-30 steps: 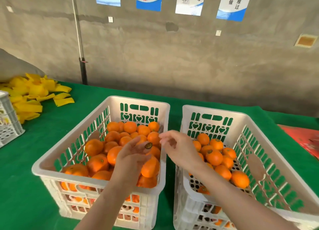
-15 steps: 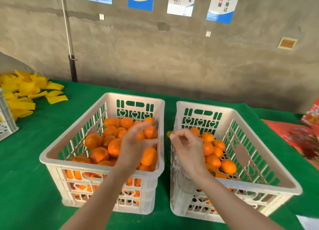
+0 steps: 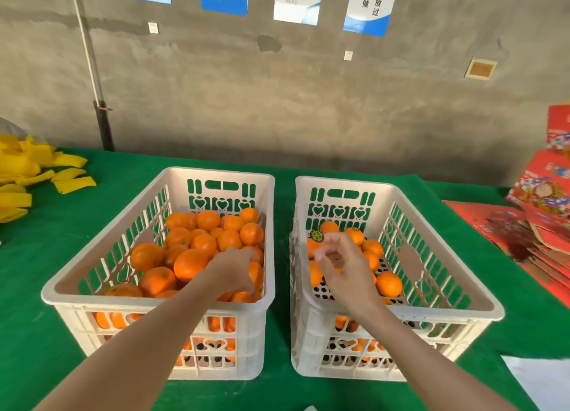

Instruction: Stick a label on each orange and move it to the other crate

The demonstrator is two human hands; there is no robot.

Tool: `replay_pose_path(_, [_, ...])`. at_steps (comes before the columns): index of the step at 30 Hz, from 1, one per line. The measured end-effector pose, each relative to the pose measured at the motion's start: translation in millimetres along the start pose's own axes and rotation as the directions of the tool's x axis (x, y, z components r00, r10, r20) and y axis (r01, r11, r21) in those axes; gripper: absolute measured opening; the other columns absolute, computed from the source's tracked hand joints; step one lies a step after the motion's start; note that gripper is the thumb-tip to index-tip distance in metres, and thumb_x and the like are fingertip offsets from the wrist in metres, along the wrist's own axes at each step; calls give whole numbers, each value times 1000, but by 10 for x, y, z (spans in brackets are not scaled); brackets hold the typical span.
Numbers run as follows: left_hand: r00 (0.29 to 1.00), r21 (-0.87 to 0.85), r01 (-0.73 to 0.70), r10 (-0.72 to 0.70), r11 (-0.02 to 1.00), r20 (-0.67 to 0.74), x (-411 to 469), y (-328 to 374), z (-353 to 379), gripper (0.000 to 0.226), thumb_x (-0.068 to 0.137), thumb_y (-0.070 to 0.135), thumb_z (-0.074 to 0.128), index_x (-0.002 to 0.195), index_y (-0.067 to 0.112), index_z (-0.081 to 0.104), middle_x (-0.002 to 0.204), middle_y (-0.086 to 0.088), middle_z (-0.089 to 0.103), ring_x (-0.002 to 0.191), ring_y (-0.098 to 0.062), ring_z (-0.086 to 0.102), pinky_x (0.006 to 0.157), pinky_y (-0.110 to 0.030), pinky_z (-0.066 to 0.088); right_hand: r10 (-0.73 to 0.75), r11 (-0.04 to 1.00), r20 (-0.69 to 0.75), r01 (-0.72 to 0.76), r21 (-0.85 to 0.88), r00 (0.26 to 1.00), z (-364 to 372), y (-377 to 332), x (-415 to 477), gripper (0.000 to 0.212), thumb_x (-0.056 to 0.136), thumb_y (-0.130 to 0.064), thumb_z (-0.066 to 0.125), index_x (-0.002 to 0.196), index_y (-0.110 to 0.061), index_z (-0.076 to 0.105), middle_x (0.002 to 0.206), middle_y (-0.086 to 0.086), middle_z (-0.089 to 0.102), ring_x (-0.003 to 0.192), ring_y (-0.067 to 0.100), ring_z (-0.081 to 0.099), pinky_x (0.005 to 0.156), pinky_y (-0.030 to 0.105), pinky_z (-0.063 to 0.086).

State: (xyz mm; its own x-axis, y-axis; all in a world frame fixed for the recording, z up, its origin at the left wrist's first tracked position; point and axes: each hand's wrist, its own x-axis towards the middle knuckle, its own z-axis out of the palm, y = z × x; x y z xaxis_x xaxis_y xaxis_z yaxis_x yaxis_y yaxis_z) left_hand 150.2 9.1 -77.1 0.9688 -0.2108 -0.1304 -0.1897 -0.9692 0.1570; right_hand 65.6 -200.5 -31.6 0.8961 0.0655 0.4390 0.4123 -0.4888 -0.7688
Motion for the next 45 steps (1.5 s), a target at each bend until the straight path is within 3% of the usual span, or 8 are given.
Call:
replay_pose_path(3, [979, -427, 105, -169, 898, -115, -82, 0, -173, 52, 83, 37, 67, 127, 21, 46, 103, 3, 51, 87, -13, 55, 66, -21, 48, 14, 1000, -29, -13, 17, 999, -110, 1, -65, 41, 91, -2, 56, 107, -36, 41, 88, -4, 64, 85, -2, 58, 74, 7, 41])
replay_pose_path(7, [997, -985, 9, -76, 172, -4, -392, 111, -550, 41, 92, 18, 57, 130, 7, 46, 125, -28, 51, 96, -33, 61, 71, -34, 59, 20, 992, 1, -20, 122, 1000, -158, -70, -106, 59, 87, -7, 63, 119, -44, 31, 106, -7, 62, 95, 1, 58, 80, 13, 45])
replay_pose_path(13, [979, -960, -32, 201, 278, 26, -897, 552, -737, 49, 71, 36, 66, 118, 29, 56, 114, -8, 62, 100, -28, 64, 86, -43, 54, -246, 969, 182, 239, 56, 952, -112, -316, -178, 101, 77, -26, 69, 137, -60, -4, 139, -33, 31, 133, -3, 33, 108, 27, 35])
replay_pose_path(19, [996, -886, -72, 82, 458, -38, -1099, 781, -628, 61, 76, 58, 65, 117, 14, 57, 93, -15, 66, 73, -19, 62, 70, -34, 54, -201, 979, 84, 198, 43, 976, -184, -315, -401, 97, 71, -42, 70, 137, -59, 2, 119, -32, 44, 115, -4, 46, 91, 16, 44])
replay_pose_path(27, [963, -906, 37, 258, -423, -81, -1379, 1155, -36, 45, 94, 29, 48, 137, 17, 45, 130, -17, 58, 119, -35, 57, 97, -48, 49, 120, 939, -12, -109, 326, 993, -199, -209, -778, 90, 70, -32, 83, 133, -48, 21, 114, -18, 56, 103, 4, 60, 81, 23, 52])
replay_pose_path(33, [995, -883, 69, 96, -464, 27, -1421, 1170, -3, 45, 80, 31, 55, 123, 17, 56, 111, -16, 64, 77, -25, 65, 59, -29, 54, 77, 931, -7, -70, 359, 997, -426, -246, -863, 11, 86, -30, 61, 92, -23, 55, 103, -10, 62, 102, -1, 58, 78, 13, 47])
replay_pose_path(38, [997, -916, 78, 55, -394, 62, -1472, 1249, 11, 43, 74, 33, 54, 111, 11, 54, 79, -9, 68, 64, -20, 57, 56, -28, 43, -28, 998, 67, 24, 66, 997, -390, -257, -922, 16, 93, -16, 56, 78, -13, 59, 112, -9, 54, 115, -2, 47, 93, 26, 41])
replay_pose_path(45, [999, -942, 47, 25, -332, 41, -1511, 1285, 36, 32, 86, 31, 51, 114, 14, 53, 92, -10, 63, 71, -17, 58, 59, -27, 45, -103, 985, 88, 114, -127, 991, -360, -270, -935, 16, 93, -21, 55, 78, -19, 54, 109, -7, 51, 115, 0, 45, 87, 7, 30])
